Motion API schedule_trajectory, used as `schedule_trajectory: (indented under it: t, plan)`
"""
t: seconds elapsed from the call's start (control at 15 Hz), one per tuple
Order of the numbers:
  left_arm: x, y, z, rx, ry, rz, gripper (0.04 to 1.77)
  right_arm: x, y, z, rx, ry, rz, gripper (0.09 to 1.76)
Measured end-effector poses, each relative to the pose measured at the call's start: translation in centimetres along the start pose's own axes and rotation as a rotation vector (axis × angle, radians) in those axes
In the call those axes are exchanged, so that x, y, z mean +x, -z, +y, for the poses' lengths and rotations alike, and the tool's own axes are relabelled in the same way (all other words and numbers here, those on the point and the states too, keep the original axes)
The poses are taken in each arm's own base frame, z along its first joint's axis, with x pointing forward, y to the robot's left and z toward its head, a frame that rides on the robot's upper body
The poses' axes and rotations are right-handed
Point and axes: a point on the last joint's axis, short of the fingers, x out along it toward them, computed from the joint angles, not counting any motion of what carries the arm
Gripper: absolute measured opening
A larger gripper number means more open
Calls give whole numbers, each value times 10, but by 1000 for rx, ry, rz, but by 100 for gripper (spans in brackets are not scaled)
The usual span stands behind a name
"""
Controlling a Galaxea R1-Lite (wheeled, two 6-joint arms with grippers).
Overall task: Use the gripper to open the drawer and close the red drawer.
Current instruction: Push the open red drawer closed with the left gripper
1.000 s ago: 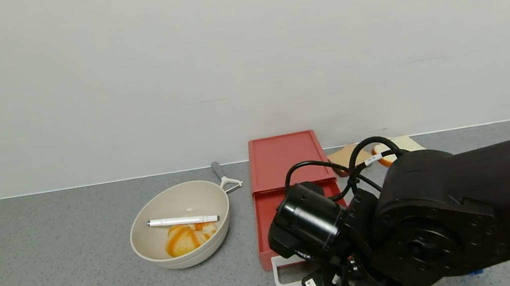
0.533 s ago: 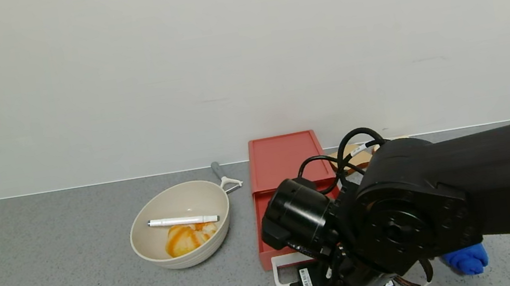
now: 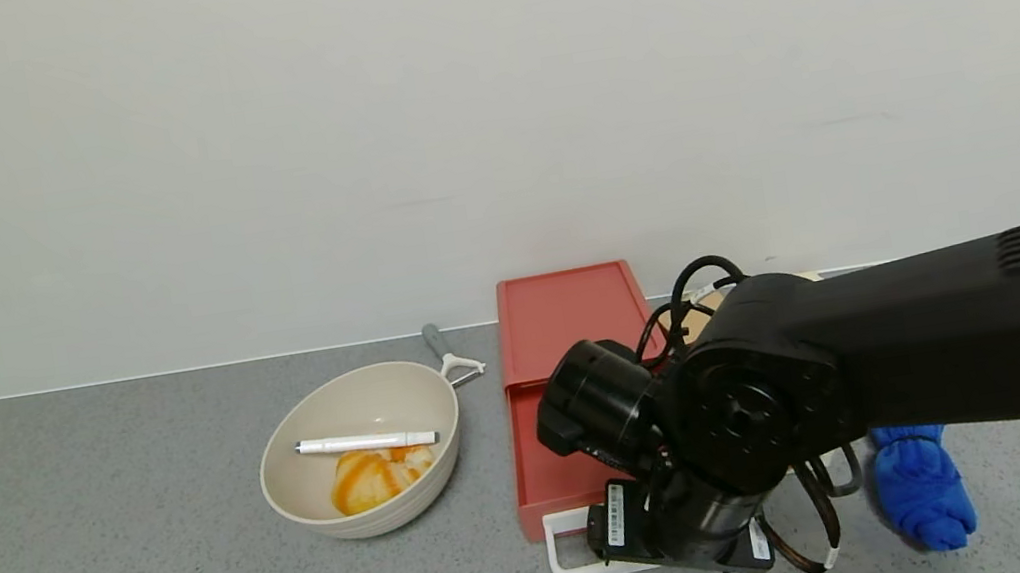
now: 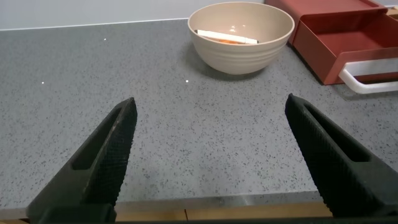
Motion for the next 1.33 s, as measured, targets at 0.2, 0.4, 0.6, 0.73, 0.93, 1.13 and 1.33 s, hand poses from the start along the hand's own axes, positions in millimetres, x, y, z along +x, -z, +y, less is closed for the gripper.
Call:
schedule_trajectory:
  t: [0.2,0.4,0.6,0.73,0.93,1.13,1.33]
  plan:
    - [0,0,0,0,0,0,172,8,-5,3,83,2,-2,171]
    - [0,0,0,0,0,0,172,13,-3,6,82,9,0,171]
    - [0,0,0,0,0,0,172,18,-1,9,76,13,-2,171]
    - [0,0,0,0,0,0,172,20,-1,11,76,-2,-13,171]
    - [0,0,0,0,0,0,172,20,-2,13,76,-4,-48,171]
    - [0,0,0,0,0,0,172,22,0,14,88,-2,-49,171]
    - [0,0,0,0,0,0,172,27,3,16,82,7,-44,171]
